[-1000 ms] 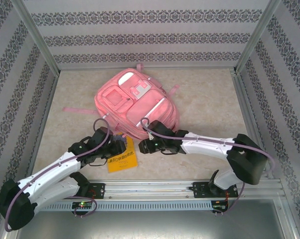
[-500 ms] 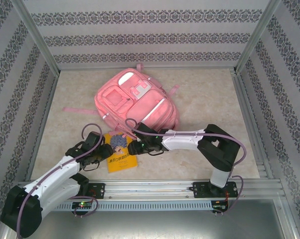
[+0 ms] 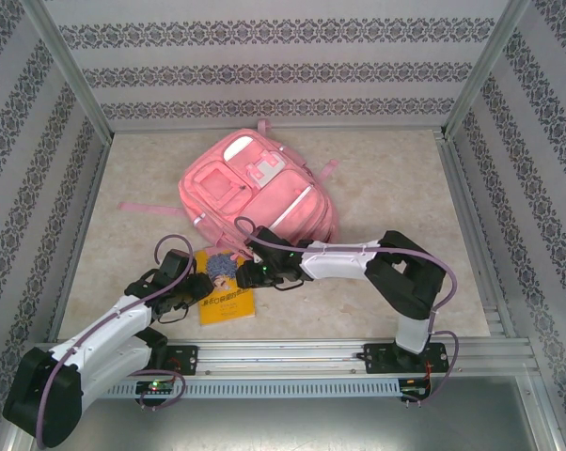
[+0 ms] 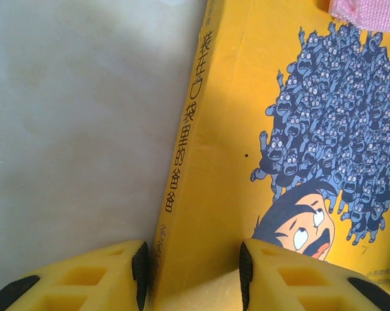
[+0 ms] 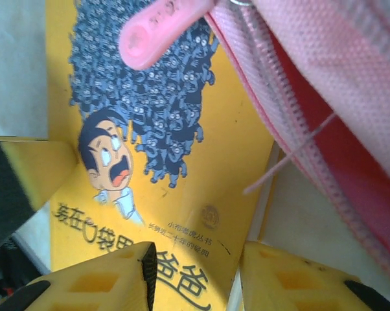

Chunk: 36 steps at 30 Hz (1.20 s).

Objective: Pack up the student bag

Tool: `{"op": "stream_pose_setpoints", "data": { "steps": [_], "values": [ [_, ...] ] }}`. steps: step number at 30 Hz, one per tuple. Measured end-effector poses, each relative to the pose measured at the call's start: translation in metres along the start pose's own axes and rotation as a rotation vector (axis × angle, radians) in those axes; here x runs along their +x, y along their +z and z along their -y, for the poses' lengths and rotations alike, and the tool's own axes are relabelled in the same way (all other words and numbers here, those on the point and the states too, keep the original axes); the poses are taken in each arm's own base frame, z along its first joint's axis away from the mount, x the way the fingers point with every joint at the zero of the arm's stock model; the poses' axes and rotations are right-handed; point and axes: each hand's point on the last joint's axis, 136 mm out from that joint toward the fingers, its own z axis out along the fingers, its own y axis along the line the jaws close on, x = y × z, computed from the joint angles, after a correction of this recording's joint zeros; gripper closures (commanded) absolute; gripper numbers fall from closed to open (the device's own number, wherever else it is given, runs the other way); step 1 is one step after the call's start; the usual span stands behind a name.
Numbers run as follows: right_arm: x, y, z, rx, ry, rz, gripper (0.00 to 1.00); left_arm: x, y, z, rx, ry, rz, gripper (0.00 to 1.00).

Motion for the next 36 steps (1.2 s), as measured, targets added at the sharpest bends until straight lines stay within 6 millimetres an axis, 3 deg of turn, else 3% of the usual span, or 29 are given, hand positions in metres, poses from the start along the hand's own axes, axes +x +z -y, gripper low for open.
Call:
{"op": "stream_pose_setpoints", "data": {
  "steps": [5,12,22,30,36],
  "values": [
    [-0.003,-0.014,-0.012,-0.109,0.065,0.01,0.61,0.0,0.0,0.0,0.001,0.0,0.0,0.59],
    [-0.006,-0.007,-0.011,-0.207,0.147,-0.008,0.7,0.0,0.001,0.004,0.029,0.0,0.004,0.64],
    [-0.006,-0.001,0.024,-0.02,0.049,0.04,0.79,0.0,0.002,0.012,0.091,0.003,0.011,0.62],
    [-0.006,0.005,0.027,0.008,0.033,0.011,0.83,0.0,0.004,0.018,0.13,-0.018,0.006,0.54],
    [-0.006,0.007,0.026,0.01,0.035,0.003,0.83,-0.001,0.003,0.021,0.163,-0.087,0.007,0.56]
  ]
}}
